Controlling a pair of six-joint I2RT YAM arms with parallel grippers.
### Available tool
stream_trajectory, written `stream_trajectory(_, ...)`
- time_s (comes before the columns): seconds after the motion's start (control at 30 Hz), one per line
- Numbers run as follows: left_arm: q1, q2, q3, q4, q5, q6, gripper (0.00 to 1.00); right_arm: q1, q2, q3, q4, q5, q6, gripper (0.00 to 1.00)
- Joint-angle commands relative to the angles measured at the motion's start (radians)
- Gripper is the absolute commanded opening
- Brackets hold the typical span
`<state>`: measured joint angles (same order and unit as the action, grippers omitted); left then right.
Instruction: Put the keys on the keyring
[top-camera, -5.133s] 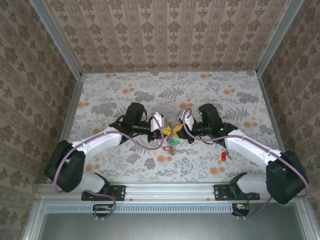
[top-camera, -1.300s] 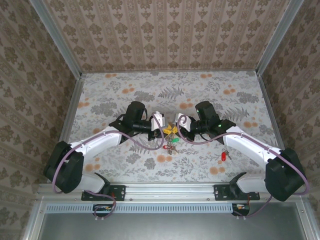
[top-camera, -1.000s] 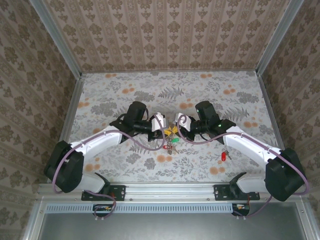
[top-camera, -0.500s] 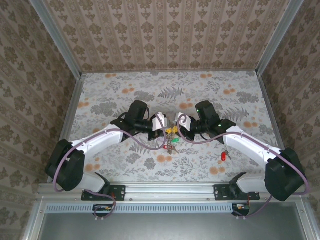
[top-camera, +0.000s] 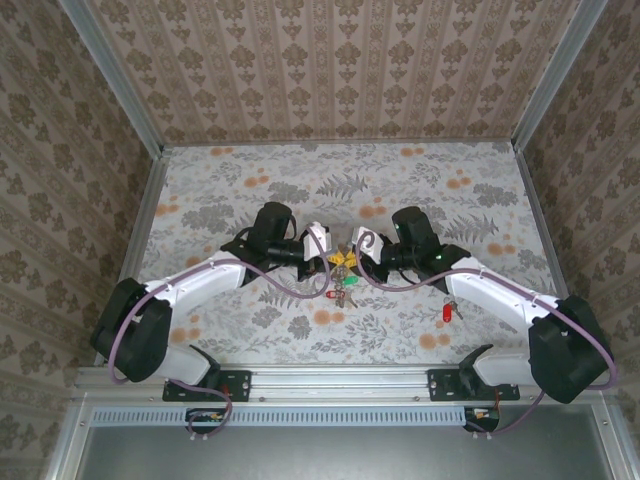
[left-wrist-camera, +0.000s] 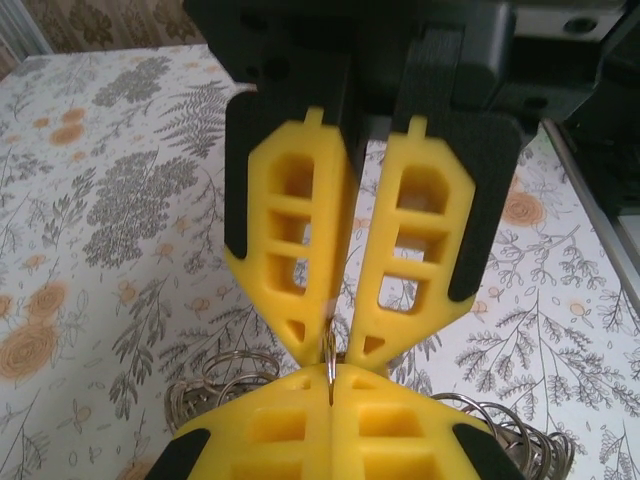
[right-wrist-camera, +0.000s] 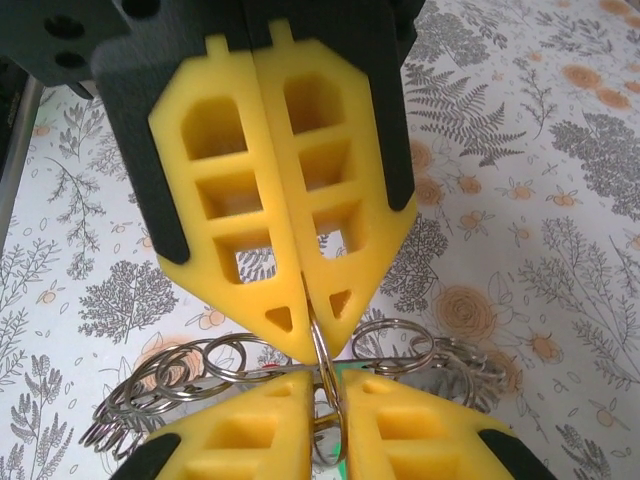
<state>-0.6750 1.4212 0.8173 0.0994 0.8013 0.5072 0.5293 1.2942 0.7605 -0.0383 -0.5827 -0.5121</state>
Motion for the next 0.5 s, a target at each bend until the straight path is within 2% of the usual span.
stream_trajectory(0.0, 0.007, -0.014, -0.009, 0.087, 0.075, -0.030, 0.00, -0.002, 0.023, -0.025, 0.028, 0.014, 0.023, 0.15)
stream_trajectory(0.1, 0.009, -0.016, -0.017, 0.100, 0.080, -0.039, 0.00, -0.003, 0.029, -0.032, 0.029, 0.024, 0.026, 0.09)
stream_trajectory(0.2, 0.012, -0.017, -0.026, 0.117, 0.079, -0.050, 0.00, -0.005, 0.034, -0.036, 0.018, 0.038, 0.021, 0.08)
stream_trajectory(0.47, 0.024, -0.018, -0.069, 0.240, 0.076, -0.116, 0.00, -0.008, 0.058, 0.004, -0.073, 0.065, 0.004, 0.19)
